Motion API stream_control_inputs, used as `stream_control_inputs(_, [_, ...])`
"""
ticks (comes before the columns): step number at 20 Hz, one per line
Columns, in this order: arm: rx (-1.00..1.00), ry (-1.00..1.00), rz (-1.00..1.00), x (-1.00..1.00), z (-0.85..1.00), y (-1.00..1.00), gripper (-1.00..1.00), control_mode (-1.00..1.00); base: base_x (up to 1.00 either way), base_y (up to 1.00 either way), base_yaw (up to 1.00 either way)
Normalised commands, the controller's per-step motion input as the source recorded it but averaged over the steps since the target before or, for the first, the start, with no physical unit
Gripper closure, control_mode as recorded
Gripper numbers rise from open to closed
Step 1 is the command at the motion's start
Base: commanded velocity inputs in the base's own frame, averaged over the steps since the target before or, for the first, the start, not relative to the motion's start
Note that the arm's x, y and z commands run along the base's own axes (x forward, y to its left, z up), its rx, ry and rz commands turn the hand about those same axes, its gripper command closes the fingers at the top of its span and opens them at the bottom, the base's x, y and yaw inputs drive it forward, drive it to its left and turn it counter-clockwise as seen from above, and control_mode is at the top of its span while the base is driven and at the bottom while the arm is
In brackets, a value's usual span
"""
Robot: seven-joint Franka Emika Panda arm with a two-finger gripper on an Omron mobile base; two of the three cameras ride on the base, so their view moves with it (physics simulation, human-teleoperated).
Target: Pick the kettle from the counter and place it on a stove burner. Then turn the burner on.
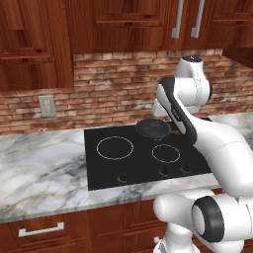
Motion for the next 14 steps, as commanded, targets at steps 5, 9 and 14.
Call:
stream_control_inputs(5, [-0.01, 0.01, -0.01, -0.06, -0.10, -0.11, -1.00, -1.00, 0.00, 0.00, 0.00])
stream_control_inputs(9, [0.00, 0.00, 0.00, -0.25, -0.04, -0.43, -1.00, -1.00, 0.00, 0.00, 0.00])
stream_control_inputs(14, [0.00, 0.00, -0.04, -0.30, 0.00, -0.61, -1.00, -1.00, 0.00, 0.00, 0.00])
